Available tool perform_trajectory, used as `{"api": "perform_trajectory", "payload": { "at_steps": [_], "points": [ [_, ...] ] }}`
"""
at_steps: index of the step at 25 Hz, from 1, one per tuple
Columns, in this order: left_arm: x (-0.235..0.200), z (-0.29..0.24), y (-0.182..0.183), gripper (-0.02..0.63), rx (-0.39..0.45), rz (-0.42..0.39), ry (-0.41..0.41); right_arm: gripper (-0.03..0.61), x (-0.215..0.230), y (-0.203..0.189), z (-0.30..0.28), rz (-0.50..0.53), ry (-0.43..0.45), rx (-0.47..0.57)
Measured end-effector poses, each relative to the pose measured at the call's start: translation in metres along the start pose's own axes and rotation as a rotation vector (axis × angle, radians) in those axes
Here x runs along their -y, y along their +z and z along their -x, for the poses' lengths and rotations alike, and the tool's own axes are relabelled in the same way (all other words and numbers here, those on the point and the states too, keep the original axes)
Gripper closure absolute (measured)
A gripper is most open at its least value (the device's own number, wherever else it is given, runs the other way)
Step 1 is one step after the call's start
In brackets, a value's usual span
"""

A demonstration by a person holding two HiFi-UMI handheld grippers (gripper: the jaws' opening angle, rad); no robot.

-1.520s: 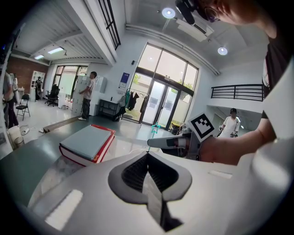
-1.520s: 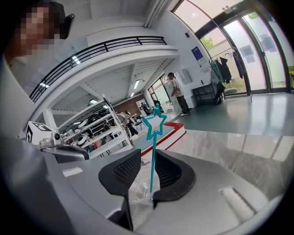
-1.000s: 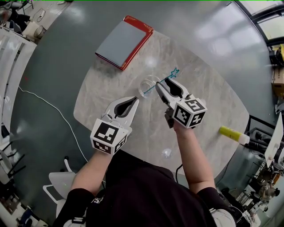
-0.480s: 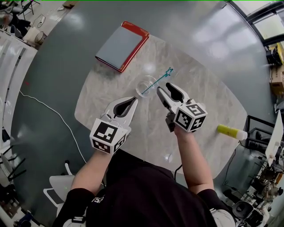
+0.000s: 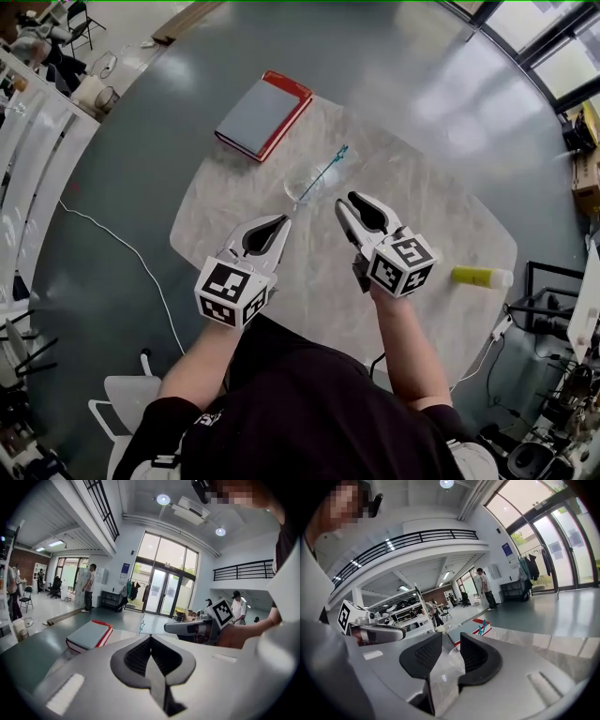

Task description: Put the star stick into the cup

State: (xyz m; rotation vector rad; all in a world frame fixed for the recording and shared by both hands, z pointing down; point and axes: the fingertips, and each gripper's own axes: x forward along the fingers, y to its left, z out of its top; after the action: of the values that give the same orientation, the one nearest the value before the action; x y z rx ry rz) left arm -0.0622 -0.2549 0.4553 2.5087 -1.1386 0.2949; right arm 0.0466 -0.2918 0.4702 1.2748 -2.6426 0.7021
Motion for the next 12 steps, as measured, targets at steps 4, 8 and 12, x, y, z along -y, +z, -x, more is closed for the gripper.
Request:
{"api": "perform_trajectory", "payload": {
  "at_steps": [4, 8, 12],
  "points": [
    [0.019, 0.019, 0.011, 0.611, 0.02, -0.021, 0.028, 0.463, -0.022, 0.017, 0.029, 0.044, 0.04, 0.044],
    [0.036, 0.034, 0.019, 0.611, 0.04, -0.057, 0.056, 0.478, -0.039, 0.026, 0.056, 0.077, 0.076, 0.083],
    [0.059, 0.057, 0.024, 0.611, 0.056, -0.037, 0.07, 0.497, -0.063, 0.027, 0.087, 0.102, 0.133, 0.103]
  ]
}}
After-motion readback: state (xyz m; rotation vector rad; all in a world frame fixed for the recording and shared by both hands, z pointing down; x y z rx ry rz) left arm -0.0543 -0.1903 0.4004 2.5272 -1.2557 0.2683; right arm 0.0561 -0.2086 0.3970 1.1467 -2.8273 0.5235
